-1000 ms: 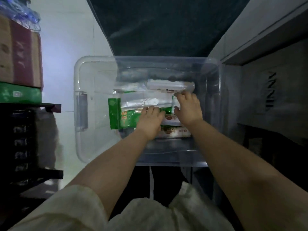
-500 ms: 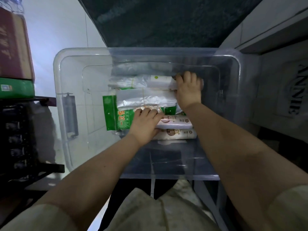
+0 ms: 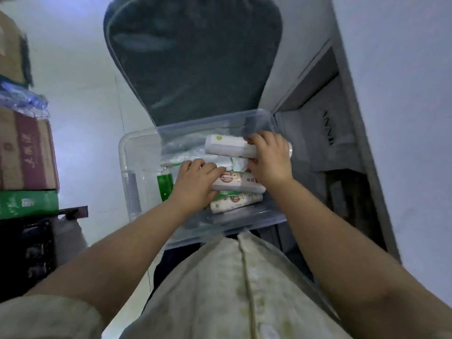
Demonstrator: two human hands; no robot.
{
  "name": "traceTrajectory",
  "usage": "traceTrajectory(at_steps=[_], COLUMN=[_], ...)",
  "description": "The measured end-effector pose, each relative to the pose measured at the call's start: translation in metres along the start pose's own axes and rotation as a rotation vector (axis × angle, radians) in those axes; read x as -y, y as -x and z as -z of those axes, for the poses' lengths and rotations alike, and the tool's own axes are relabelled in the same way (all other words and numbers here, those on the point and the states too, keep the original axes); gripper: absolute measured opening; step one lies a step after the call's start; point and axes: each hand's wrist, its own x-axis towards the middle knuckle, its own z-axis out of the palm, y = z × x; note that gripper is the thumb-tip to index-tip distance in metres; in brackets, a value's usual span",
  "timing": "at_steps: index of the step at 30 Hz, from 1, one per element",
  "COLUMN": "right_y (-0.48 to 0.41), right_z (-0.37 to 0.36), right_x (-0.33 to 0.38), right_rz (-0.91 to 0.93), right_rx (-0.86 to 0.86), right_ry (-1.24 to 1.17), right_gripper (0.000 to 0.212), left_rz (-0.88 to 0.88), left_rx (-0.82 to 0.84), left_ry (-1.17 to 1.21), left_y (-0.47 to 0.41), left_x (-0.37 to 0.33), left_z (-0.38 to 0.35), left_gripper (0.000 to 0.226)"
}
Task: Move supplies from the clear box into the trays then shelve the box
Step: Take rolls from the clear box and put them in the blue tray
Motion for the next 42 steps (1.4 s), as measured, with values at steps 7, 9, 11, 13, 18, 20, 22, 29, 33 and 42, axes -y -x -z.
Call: traceTrajectory(at_steps=[7, 9, 11, 13, 18, 20, 22, 29, 33, 42], right_y=[0.127, 0.181, 0.238, 0.291, 0.424, 0.479, 0.536, 0.746, 0.861, 1.029], right_z=[0.076, 0.086, 0.093, 0.1, 0.115, 0.123, 0.132, 0.177, 0.205, 0.255], right_x=[0.024, 0.029, 0.033, 0.036, 0.043, 0.044, 0.044, 0.051, 0.05, -0.017], right_rz=[-0.316, -0.467, -0.607, -0.721, -0.96, -1.047, -1.113, -1.308, -1.335, -1.364], right_rx=[-0.297, -0.348, -0.392, -0.456, -0.574, -0.633, -0.703, -0.873, -0.912, -0.768], right_ry=[0.058, 0.082, 0.107, 0.112, 0.104, 0.099, 0.114, 0.18, 0.262, 0.235], right_gripper=[0.046, 0.05, 0.054, 0.055, 0.056, 0.055, 0.054, 0.052, 0.052, 0.055], left_rz=[-0.394, -0.496, -0.574, -0.658, -0.915, -1.011, -1.102, -1.318, -1.407, -1.497], left_rx=[-0.114, -0.136, -0.114, -0.079, 0.0, 0.01, 0.008, 0.053, 0.054, -0.001], left_ry=[0.015, 0.032, 0.046, 0.047, 0.013, 0.002, -0.005, 0.06, 0.139, 0.186], left_y=[0.038, 0.055, 0.076, 0.097, 0.154, 0.18, 0.208, 0.328, 0.403, 0.44], left_x=[-0.055, -0.079, -0.109, -0.142, -0.232, -0.271, -0.312, -0.474, -0.56, -0.676], left_z=[0.041, 0.043, 0.04, 0.035, 0.018, 0.009, -0.001, -0.038, -0.052, -0.053], left_gripper=[0.055, 0.053, 0.053, 0.055, 0.055, 0.057, 0.059, 0.057, 0.058, 0.062])
